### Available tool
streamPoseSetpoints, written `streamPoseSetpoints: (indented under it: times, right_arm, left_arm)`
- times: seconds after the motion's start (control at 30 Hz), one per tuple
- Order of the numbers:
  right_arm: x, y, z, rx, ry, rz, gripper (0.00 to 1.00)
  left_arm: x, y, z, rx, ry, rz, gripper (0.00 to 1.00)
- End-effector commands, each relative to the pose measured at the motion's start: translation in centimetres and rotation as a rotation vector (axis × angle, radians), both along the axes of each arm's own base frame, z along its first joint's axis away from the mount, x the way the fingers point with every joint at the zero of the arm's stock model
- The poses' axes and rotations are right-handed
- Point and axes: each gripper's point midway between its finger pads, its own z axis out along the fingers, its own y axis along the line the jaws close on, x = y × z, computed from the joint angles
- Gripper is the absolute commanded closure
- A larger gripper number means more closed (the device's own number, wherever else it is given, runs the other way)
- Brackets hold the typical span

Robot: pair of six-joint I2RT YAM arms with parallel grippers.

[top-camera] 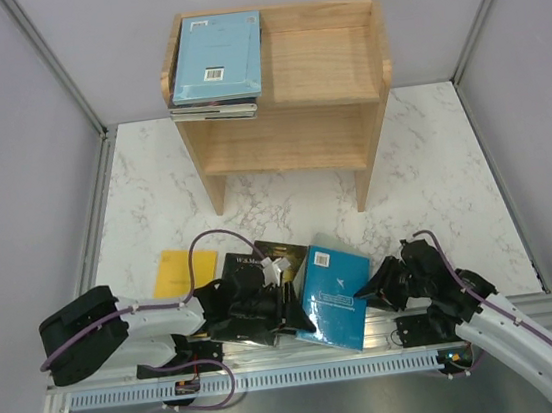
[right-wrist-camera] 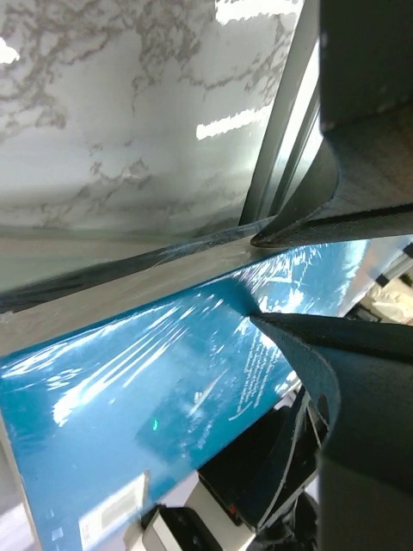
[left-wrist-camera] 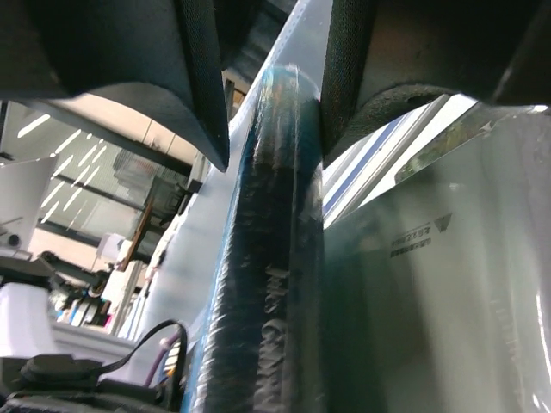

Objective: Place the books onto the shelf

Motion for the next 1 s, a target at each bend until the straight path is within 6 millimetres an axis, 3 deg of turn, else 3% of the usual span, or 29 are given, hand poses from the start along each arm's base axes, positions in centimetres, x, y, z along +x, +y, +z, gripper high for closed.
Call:
streamPoseSetpoints:
  times: [0.0, 0.1, 0.2, 0.23, 0.33, 0.37, 0.47, 0.5, 0.57, 0.6, 0.63, 0.67, 0.7, 0.73, 0.87, 0.93, 0.97]
  right_arm:
    - [0.0, 0.6, -0.4, 0.072, 0.048, -0.054, 1.00]
    - [0.9, 1.2, 1.4, 0.140, 0.014, -0.089, 1.00]
    - [1.0, 1.3, 2.0, 0.149, 0.007, -0.085, 1.00]
    - [0.9, 1.3, 2.1, 0.147, 0.009, -0.081, 1.00]
    - [0.9, 1.3, 2.3, 0.131, -0.001, -0.065, 1.00]
    - [1.0, 1.3, 2.8, 0.133, -0.011, -0.064, 1.00]
    - [1.2, 1.1, 3.5, 0.115, -0.034, -0.065, 0.99]
    - [1.3, 1.0, 3.7, 0.110, -0.045, -0.061, 0.95]
    - [1.6, 0.8, 4.4, 0.100, -0.065, -0.073, 0.63]
    - [1.8, 0.9, 4.9, 0.100, -0.077, -0.073, 0.47]
    - [2.1, 0.9, 5.8, 0.111, -0.092, -0.080, 0.27]
    - [2.3, 1.1, 6.4, 0.124, -0.100, -0.085, 0.20]
    - [2.5, 1.3, 7.1, 0.141, -0.113, -0.089, 0.15]
    - [2.8, 1.6, 8.2, 0.174, -0.116, -0.101, 0.09]
    - [4.4, 3.0, 12.3, 0.337, -0.176, -0.145, 0.05]
    - [5.1, 3.6, 13.5, 0.389, -0.186, -0.156, 0.05]
    - [5.7, 4.2, 15.4, 0.458, -0.223, -0.154, 0.05]
  left_arm:
    - [2.2, -2.6, 5.9, -0.221, -0.054, 0.067, 0.52]
    - [2.6, -3.5, 6.1, -0.224, -0.051, 0.051, 0.42]
    - [2.6, -4.4, 6.8, -0.239, -0.055, 0.020, 0.42]
    - [2.7, -4.6, 6.9, -0.242, -0.056, 0.017, 0.46]
    - [2.9, -5.2, 7.3, -0.246, -0.056, 0.004, 0.76]
    - [3.1, -5.5, 7.7, -0.252, -0.067, 0.001, 0.97]
    - [3.5, -4.8, 7.4, -0.212, -0.072, 0.013, 0.98]
    - [3.7, -4.4, 8.1, -0.226, -0.083, 0.022, 0.98]
    - [4.4, -3.2, 7.8, -0.200, -0.074, 0.062, 0.98]
    - [4.6, -2.5, 9.3, -0.240, -0.099, 0.077, 0.98]
    - [4.7, -1.8, 8.9, -0.211, -0.087, 0.095, 0.98]
    - [5.6, -1.0, 9.4, -0.216, -0.099, 0.129, 0.98]
    - [5.7, -0.3, 10.8, -0.248, -0.125, 0.144, 0.98]
    - [6.0, 0.5, 10.8, -0.232, -0.123, 0.164, 0.98]
    - [8.4, 3.6, 14.0, -0.283, -0.173, 0.272, 0.98]
    - [8.4, 4.3, 15.6, -0.329, -0.189, 0.273, 0.98]
    - [8.8, 4.5, 16.3, -0.344, -0.188, 0.288, 0.98]
